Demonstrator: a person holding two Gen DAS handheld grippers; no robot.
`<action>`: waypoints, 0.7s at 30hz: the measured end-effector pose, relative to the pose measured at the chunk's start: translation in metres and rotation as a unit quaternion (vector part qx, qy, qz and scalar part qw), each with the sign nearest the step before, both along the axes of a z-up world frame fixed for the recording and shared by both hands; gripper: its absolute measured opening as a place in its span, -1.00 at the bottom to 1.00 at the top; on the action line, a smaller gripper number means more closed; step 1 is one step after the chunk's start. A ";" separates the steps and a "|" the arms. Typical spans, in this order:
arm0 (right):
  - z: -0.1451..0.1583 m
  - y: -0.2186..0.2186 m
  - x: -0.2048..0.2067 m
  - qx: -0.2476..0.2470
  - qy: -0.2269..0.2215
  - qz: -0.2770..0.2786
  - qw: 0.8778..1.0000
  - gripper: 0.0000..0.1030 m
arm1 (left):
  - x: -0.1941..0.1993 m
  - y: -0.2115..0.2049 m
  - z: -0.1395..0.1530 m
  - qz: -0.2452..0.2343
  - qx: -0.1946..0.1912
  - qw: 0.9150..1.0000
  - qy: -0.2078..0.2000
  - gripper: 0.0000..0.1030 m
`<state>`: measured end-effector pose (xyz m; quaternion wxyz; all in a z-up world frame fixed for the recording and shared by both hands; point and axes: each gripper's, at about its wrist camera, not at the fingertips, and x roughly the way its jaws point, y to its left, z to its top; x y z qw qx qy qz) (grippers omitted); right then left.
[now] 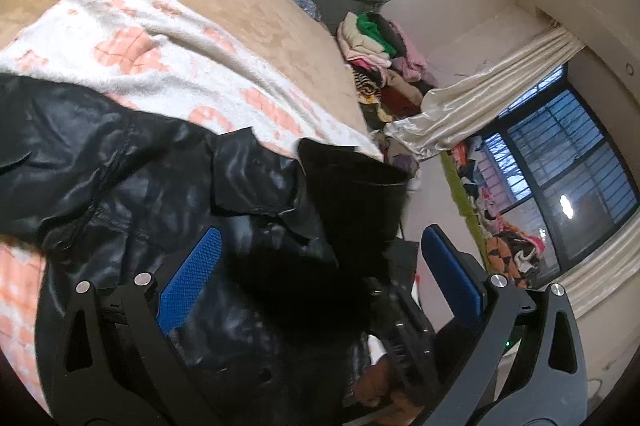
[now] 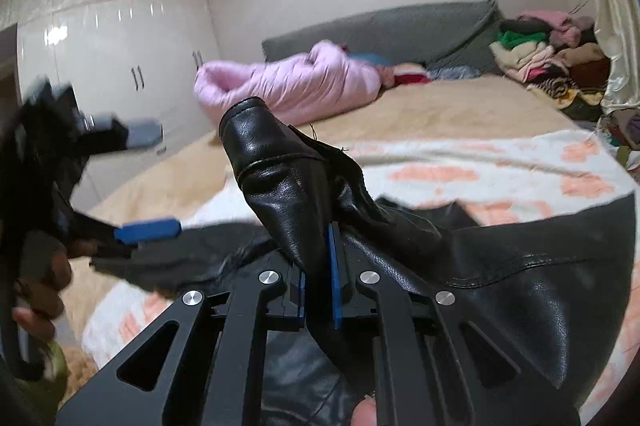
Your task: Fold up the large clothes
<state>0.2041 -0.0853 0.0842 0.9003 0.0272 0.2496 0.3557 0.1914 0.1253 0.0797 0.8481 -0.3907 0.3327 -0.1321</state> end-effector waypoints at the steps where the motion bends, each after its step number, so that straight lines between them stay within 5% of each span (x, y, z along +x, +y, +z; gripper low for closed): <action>1: -0.007 0.007 -0.003 -0.006 0.004 0.005 1.000 -0.83 | -0.002 0.002 -0.002 0.001 0.000 1.000 0.002 0.82; 11: -0.064 0.054 -0.015 -0.074 0.062 0.053 0.994 -0.62 | -0.015 0.032 -0.056 0.036 0.010 0.997 0.073 0.82; 14: -0.075 0.058 -0.022 -0.093 0.074 0.062 0.991 -0.24 | -0.013 0.036 -0.076 0.037 0.007 0.994 0.105 0.82; 18: -0.076 0.055 -0.034 -0.089 0.096 0.086 0.988 0.81 | -0.007 0.033 -0.102 0.031 0.003 0.990 0.140 0.82; 21: -0.061 0.035 -0.048 -0.071 0.088 0.085 0.990 0.82 | 0.002 0.028 -0.113 0.023 0.005 0.988 0.154 0.82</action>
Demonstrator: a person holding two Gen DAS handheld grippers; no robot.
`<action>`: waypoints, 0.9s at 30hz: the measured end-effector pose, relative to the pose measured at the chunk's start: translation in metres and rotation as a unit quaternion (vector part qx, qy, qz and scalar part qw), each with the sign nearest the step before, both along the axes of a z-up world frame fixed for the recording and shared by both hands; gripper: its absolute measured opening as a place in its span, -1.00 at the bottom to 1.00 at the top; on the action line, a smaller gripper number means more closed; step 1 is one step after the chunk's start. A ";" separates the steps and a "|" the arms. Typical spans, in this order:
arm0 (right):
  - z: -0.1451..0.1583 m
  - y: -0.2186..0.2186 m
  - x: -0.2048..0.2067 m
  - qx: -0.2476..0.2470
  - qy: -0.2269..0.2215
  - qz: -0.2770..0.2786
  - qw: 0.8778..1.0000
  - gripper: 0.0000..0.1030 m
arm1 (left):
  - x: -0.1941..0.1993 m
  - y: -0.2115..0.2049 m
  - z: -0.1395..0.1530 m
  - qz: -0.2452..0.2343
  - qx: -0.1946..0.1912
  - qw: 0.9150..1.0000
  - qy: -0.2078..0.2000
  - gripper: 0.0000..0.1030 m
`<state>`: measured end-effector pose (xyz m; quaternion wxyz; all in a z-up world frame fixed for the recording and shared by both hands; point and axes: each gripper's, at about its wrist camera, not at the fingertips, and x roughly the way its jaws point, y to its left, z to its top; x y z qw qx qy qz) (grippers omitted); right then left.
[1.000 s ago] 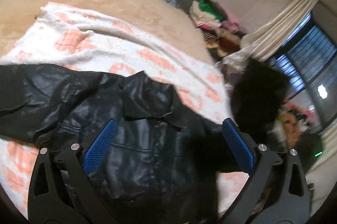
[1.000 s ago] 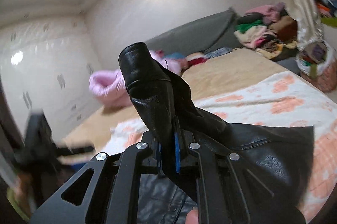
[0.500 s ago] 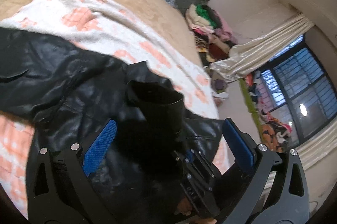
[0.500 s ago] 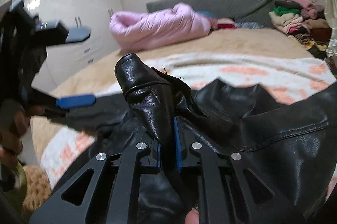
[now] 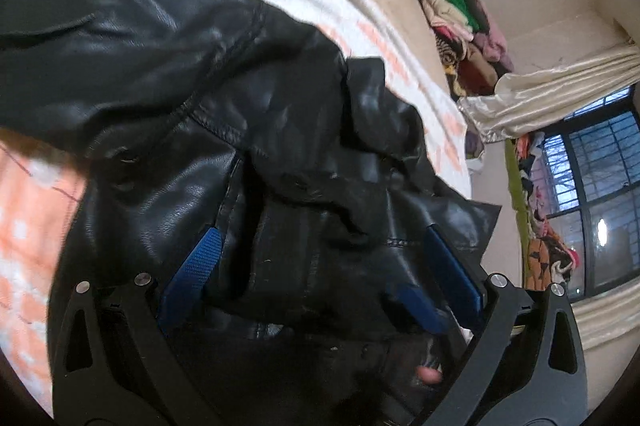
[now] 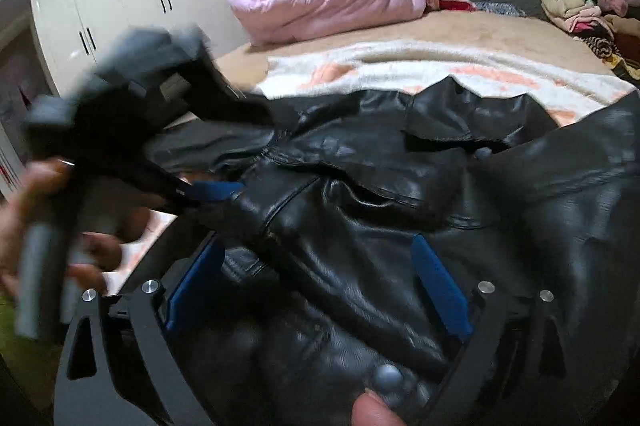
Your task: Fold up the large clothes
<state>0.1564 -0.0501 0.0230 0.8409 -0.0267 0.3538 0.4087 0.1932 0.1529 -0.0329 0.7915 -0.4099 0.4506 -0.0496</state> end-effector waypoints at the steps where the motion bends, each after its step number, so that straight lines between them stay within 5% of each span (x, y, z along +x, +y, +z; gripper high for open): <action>1: 0.007 -0.012 -0.003 0.010 0.000 -0.011 1.000 0.82 | 0.003 -0.002 -0.003 -0.001 0.005 1.000 0.004 0.82; 5: 0.028 -0.060 0.001 0.058 0.006 -0.064 0.996 0.82 | 0.009 -0.012 -0.009 -0.007 0.030 0.999 0.014 0.76; 6: 0.032 -0.072 0.004 0.062 0.005 -0.082 0.995 0.81 | 0.011 -0.015 -0.009 -0.007 0.044 0.999 0.015 0.48; 7: 0.036 -0.087 0.008 0.066 0.004 -0.104 0.992 0.80 | 0.011 -0.018 -0.009 -0.011 0.053 0.998 0.015 -0.11; 9: 0.039 -0.109 0.014 0.073 0.007 -0.138 0.988 0.63 | 0.014 -0.025 -0.006 -0.017 0.083 0.996 0.013 -0.81; 13: 0.042 -0.161 0.028 0.098 0.018 -0.206 0.973 0.42 | 0.003 -0.042 0.032 -0.049 0.072 0.995 -0.056 -0.99; 21: 0.043 -0.231 0.051 0.116 0.045 -0.308 0.943 0.38 | -0.024 -0.048 0.164 -0.074 0.107 0.968 -0.213 -1.00; 27: 0.033 -0.235 0.088 0.094 0.080 -0.337 0.934 0.40 | -0.044 -0.009 0.152 -0.046 0.127 0.969 -0.206 -1.00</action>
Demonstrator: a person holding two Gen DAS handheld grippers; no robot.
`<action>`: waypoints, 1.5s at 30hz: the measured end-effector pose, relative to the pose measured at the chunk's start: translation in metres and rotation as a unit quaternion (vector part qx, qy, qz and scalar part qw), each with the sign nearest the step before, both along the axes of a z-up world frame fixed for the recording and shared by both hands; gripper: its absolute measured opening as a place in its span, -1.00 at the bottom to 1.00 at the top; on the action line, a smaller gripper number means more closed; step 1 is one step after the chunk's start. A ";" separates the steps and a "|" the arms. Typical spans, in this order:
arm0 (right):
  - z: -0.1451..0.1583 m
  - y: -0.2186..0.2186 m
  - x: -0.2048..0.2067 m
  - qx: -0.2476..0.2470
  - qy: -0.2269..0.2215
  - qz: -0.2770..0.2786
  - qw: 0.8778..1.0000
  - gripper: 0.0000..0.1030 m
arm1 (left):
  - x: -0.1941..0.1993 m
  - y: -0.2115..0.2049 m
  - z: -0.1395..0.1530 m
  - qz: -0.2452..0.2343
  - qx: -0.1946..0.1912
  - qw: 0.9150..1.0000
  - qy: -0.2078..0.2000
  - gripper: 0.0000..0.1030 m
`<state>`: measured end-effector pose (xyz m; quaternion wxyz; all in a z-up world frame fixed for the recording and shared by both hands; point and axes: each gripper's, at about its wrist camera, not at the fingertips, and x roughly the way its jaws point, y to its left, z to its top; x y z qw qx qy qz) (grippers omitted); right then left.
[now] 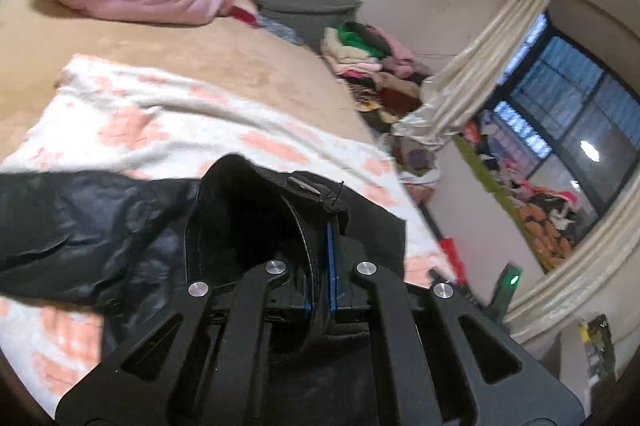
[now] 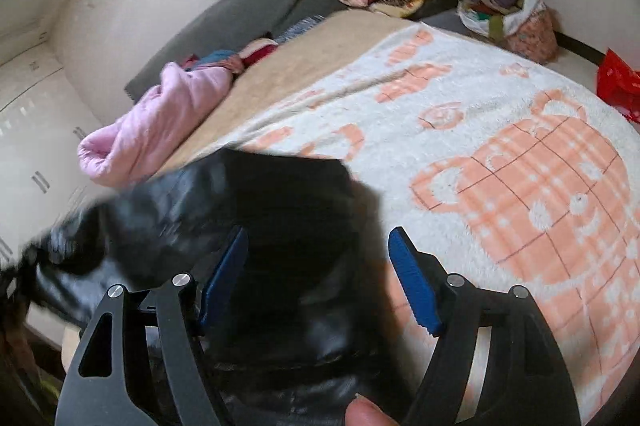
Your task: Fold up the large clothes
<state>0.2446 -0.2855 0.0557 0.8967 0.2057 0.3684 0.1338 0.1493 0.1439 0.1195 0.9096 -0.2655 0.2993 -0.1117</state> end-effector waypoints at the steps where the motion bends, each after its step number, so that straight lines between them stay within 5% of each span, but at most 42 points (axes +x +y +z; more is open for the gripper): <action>1: -0.001 0.001 0.008 0.000 0.006 0.001 1.000 0.40 | -0.002 0.008 -0.013 0.010 0.005 1.000 0.012 -1.00; 8: -0.029 0.002 0.063 -0.005 0.052 -0.001 0.999 0.38 | -0.006 0.031 -0.079 0.032 -0.018 0.997 0.071 -1.00; 14: -0.052 0.009 0.096 0.015 0.092 0.039 0.995 0.34 | -0.007 0.020 -0.071 0.027 0.015 0.999 0.040 -1.00; 16: -0.060 0.014 0.101 0.027 0.100 0.064 0.993 -0.46 | -0.004 0.013 -0.057 0.021 0.028 0.999 0.017 -1.00; 17: -0.062 0.014 0.102 0.032 0.102 0.068 0.992 -0.67 | -0.003 0.008 -0.049 0.020 0.036 0.999 0.004 -1.00; 21: -0.057 0.004 0.097 0.032 0.080 0.031 0.996 -0.80 | 0.010 0.006 -0.047 0.028 0.047 0.998 0.012 -0.99; 30: -0.054 0.017 0.096 -0.041 0.049 0.036 0.997 -0.74 | 0.029 0.037 -0.133 0.066 0.034 0.990 0.117 -0.95; 34: -0.040 0.019 0.086 -0.077 0.024 0.027 0.996 -0.68 | 0.030 0.035 -0.144 0.064 0.054 0.989 0.125 -0.93; 36: -0.030 0.017 0.076 -0.082 0.003 0.022 0.996 -0.36 | 0.029 0.035 -0.147 0.066 0.056 0.988 0.129 -0.91; 38: -0.018 0.018 0.062 -0.083 -0.023 0.025 0.996 -0.25 | 0.028 0.034 -0.150 0.068 0.064 0.987 0.131 -0.88; 45: 0.000 0.061 0.022 -0.091 -0.071 0.136 0.984 -0.15 | 0.025 0.035 -0.155 0.074 0.060 0.986 0.140 -0.88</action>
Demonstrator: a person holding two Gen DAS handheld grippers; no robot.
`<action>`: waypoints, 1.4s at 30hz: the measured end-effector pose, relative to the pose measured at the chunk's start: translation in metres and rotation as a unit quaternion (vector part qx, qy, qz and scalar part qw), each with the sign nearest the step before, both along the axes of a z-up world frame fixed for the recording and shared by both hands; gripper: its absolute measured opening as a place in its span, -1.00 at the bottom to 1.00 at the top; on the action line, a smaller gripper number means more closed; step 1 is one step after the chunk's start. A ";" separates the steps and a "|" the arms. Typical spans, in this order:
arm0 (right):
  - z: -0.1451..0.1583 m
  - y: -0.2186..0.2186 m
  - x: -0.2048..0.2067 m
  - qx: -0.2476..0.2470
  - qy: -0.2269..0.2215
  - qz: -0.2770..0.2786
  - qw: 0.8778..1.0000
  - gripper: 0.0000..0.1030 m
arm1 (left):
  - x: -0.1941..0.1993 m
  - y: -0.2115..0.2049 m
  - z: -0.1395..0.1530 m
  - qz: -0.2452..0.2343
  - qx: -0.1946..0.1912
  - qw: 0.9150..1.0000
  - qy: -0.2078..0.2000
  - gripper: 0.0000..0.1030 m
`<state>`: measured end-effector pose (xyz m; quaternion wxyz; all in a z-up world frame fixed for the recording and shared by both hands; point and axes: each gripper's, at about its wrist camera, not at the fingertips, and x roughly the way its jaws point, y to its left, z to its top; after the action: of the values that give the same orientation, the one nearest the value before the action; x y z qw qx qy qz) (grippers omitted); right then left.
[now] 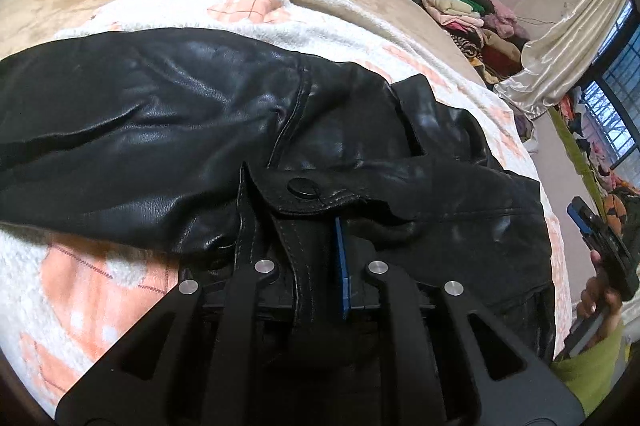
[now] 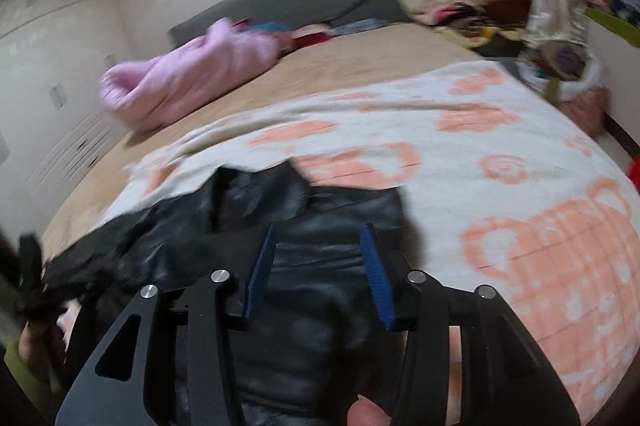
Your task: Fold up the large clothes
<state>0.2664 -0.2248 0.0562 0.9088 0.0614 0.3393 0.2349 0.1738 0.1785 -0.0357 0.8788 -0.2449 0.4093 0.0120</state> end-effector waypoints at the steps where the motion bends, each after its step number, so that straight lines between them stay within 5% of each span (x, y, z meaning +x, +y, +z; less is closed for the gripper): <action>1: -0.003 0.010 0.000 -0.008 0.005 0.017 1.000 -0.14 | 0.000 0.000 -0.001 0.000 0.000 1.000 0.002 -0.87; 5: -0.039 0.023 0.017 -0.079 0.081 -0.004 0.994 -0.12 | -0.001 0.000 -0.006 0.008 -0.002 1.000 0.009 -0.84; 10: -0.072 0.003 0.039 -0.021 0.153 -0.021 0.988 -0.22 | -0.001 0.003 -0.010 0.013 -0.012 1.000 0.011 -0.83; 16: -0.048 0.006 0.022 -0.021 0.107 -0.008 0.994 -0.08 | -0.010 0.000 0.011 0.010 -0.014 1.000 -0.010 -0.54; 22: -0.015 0.014 -0.006 -0.022 0.046 0.013 0.999 0.29 | -0.027 -0.015 0.052 0.007 0.046 0.998 -0.044 -0.10; 29: 0.003 0.024 -0.034 -0.055 -0.008 0.019 0.998 0.61 | -0.032 -0.041 0.079 -0.005 0.101 0.992 -0.072 0.00; 36: -0.008 0.034 -0.054 -0.081 -0.009 0.043 0.996 0.61 | -0.019 -0.063 0.042 -0.032 0.101 0.994 -0.009 0.00; 39: -0.020 0.039 -0.056 -0.090 0.013 0.046 0.995 0.61 | -0.012 -0.067 0.018 -0.034 0.125 0.991 0.029 0.00; 42: -0.041 0.043 -0.048 -0.106 0.060 0.042 0.992 0.61 | -0.009 -0.062 -0.003 -0.037 0.111 0.992 0.051 0.00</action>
<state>0.2179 -0.1820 0.0151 0.8775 -0.0352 0.4184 0.2318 0.1647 0.1165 -0.0383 0.8782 -0.1298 0.4588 0.0371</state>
